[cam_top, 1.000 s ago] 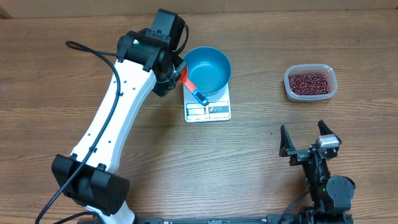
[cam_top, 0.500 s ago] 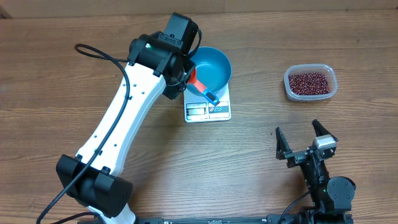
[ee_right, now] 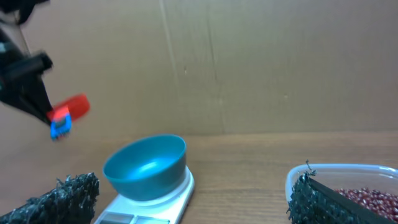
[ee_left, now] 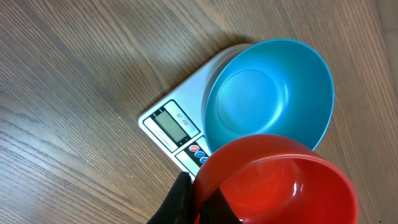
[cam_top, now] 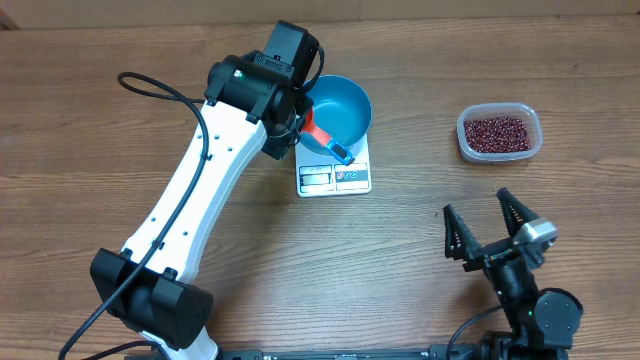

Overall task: Scoop item into bowl and weigh 150g on scale
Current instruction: 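Move the right gripper toward the cup's blue handle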

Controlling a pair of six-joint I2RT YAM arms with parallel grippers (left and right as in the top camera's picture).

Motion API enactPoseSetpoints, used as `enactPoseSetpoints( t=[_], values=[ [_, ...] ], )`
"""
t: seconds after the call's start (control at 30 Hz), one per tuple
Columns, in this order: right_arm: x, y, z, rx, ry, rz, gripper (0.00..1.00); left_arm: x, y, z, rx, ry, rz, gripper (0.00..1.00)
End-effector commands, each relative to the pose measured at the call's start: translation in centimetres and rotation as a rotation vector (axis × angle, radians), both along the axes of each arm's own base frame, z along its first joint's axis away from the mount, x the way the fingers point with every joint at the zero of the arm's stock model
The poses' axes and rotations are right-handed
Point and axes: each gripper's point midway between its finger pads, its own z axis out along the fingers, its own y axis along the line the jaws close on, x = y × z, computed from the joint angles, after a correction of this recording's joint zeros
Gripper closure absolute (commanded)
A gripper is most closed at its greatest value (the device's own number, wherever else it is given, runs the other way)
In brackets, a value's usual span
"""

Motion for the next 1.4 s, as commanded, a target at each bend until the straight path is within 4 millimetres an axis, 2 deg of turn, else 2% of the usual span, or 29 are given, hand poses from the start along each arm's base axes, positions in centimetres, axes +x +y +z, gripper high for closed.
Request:
enactPoseSetpoints(
  t=[0.0, 0.17, 0.33, 0.47, 0.6, 0.73, 0.93, 1.13, 1.37],
  values=[
    [-0.7, 0.0, 3.8, 0.081, -0.025, 0.017, 0.00, 0.2, 0.0, 1.2, -0.010, -0.039, 0.033, 0.96],
    [0.3, -0.1, 5.4, 0.091, 0.076, 0.013, 0.00, 0.1, -0.2, 1.1, -0.034, -0.031, 0.064, 0.96],
    [2.6, 0.8, 6.7, 0.103, 0.233, 0.075, 0.00, 0.0, -0.5, 1.1, -0.063, -0.023, 0.092, 0.96],
    [4.9, 2.8, 7.6, 0.116, 0.337, 0.227, 0.00, 0.0, -0.5, 1.1, -0.061, -0.022, 0.088, 0.95],
    [6.3, 5.8, 8.5, 0.140, 0.381, 0.476, 0.00, 0.2, -0.6, 1.2, -0.064, -0.034, 0.083, 0.96],
    [7.1, 7.6, 8.0, 0.259, 0.455, 0.669, 0.00, 0.7, -0.8, 1.4, -0.076, -0.054, 0.082, 0.96],
    [9.8, 7.6, 6.0, 0.627, 0.734, 0.673, 0.00, 1.5, -1.7, 1.9, -0.121, -0.084, 0.077, 0.96],
    [9.9, 10.3, 6.0, 0.582, 0.711, 0.763, 0.00, 1.0, -3.0, 1.9, -0.227, -0.040, 0.148, 0.96],
    [10.7, 12.7, 6.1, 0.585, 0.684, 0.707, 0.04, 0.2, -4.5, 1.9, -0.325, 0.023, 0.179, 0.96]
  ],
)
